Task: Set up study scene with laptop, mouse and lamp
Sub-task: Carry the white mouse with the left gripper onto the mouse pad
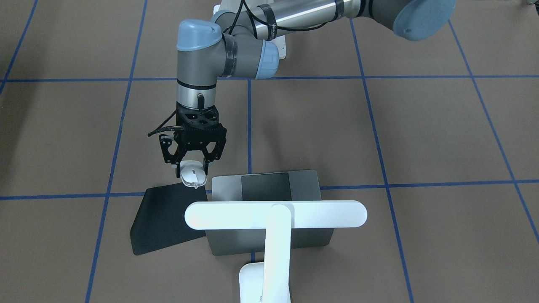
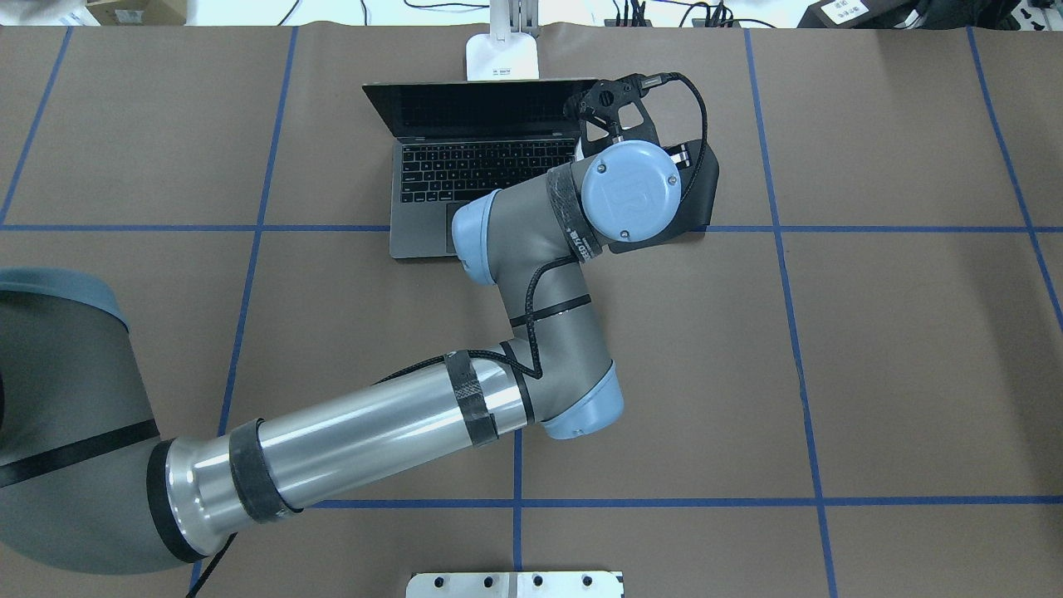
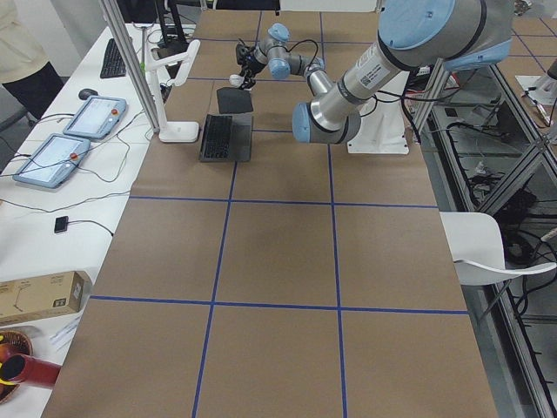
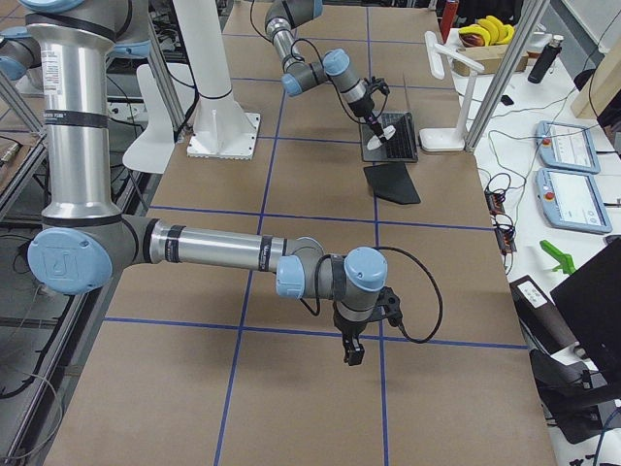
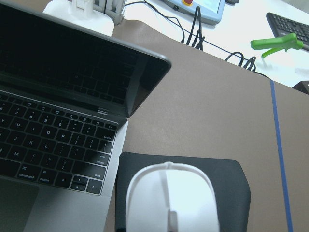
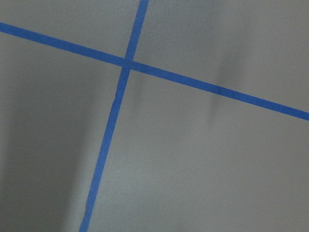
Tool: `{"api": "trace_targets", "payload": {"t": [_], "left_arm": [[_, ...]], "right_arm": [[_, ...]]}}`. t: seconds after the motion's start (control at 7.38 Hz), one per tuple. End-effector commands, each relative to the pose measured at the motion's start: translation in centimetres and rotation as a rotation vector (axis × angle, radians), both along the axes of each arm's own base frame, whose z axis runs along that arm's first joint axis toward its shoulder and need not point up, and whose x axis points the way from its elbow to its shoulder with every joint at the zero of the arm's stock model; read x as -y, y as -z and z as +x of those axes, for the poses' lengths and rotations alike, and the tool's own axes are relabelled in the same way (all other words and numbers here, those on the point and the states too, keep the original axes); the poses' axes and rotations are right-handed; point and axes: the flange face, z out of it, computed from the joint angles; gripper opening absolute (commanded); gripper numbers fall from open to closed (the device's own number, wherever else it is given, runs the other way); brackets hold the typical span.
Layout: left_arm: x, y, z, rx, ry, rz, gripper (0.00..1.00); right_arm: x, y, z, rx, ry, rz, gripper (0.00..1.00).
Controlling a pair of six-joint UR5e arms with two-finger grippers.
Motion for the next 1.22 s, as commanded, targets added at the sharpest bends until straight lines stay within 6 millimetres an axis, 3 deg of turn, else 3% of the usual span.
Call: {"api": "trace_targets", "payload": {"t": [0.0,0.54,0.81,1.08], "left_arm": [[0.1,0.6,0.3,0.004,0.032,0.014,0.9],[-0.2,2.0,-0.6,-0.012,0.018,0.032,0.92],[-2.5,-2.8,-4.2,-0.02,-0.045,0.023,0.92],[-6.0,-8.6,-10.9,0.068,-0.15,0.03,0.92]], "right_arm": [[0.0,-0.1,0.0,0.004,0.0,-0.002,1.0],[0.2,0.3,-0.2,0.026,0.001,0.002,1.0],[0.4,0.6,-0.3,0.031,0.001,0.008,1.0],[0.2,0.8,-0.5,0.063,-0.007,-0.006,1.0]]}}
